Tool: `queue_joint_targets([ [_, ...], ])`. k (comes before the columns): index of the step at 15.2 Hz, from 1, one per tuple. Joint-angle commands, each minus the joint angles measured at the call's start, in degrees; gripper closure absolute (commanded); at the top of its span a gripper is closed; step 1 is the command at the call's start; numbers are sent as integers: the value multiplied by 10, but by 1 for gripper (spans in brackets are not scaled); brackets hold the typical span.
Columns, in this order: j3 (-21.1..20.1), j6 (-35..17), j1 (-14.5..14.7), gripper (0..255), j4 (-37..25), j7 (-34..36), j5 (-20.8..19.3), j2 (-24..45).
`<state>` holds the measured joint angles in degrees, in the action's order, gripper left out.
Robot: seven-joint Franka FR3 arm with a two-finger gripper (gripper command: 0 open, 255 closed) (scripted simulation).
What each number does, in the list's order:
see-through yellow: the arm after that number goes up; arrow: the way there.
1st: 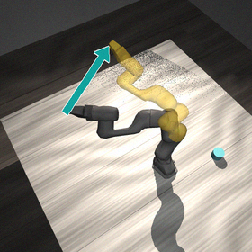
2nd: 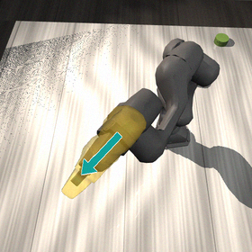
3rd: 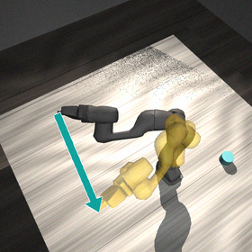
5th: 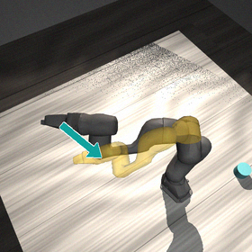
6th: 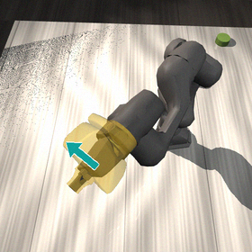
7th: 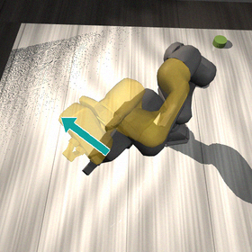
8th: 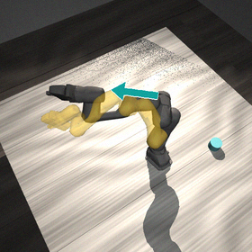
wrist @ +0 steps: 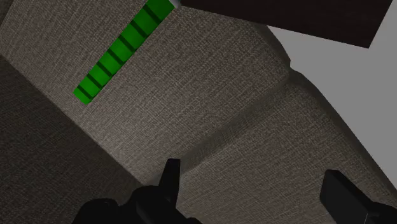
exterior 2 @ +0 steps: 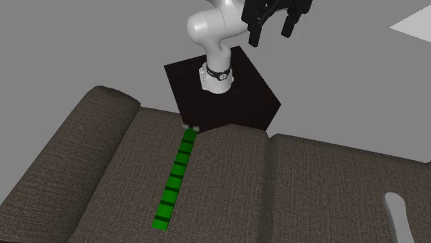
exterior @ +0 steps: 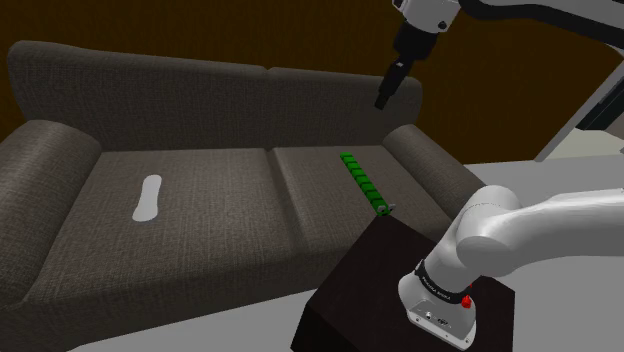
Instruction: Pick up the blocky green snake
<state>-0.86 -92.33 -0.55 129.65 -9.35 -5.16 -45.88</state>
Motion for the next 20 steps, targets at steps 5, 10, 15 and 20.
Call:
queue_joint_targets([
  [5,22,-61,-21,0,42,12,-11,26],
  [10,51,-138,-48,0,83,26,-23,70],
  [15,81,-216,-74,0,111,40,-34,129],
  [20,111,-295,-98,0,126,52,-40,201],
])
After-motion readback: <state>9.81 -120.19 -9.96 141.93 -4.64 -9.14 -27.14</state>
